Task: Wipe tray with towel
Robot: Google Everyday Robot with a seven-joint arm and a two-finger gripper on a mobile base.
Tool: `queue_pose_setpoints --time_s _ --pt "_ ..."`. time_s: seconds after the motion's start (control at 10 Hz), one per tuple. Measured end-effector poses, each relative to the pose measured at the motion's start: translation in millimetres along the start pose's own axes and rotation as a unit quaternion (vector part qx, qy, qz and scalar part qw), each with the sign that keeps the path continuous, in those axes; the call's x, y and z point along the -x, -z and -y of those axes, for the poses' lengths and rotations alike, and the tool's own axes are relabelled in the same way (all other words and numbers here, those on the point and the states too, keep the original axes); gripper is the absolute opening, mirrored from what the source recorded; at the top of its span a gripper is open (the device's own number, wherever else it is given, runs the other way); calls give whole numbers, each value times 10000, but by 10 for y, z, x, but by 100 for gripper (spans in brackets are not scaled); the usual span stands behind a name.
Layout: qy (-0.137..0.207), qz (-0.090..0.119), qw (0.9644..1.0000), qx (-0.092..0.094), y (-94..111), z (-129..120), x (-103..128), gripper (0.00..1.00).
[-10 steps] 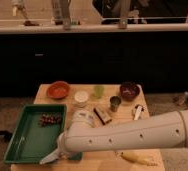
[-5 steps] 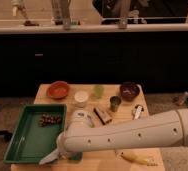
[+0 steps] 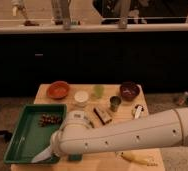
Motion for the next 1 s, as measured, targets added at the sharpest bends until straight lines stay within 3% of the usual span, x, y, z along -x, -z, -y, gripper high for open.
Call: queue_pose_setpoints --time_s 0.3,0.6,1.0 --pt "293 48 9995 -61 -95 252 222 0" --pt "471 90 9987 147 -402 452 358 0" --pt "517 6 9976 454 -798 556 235 0"
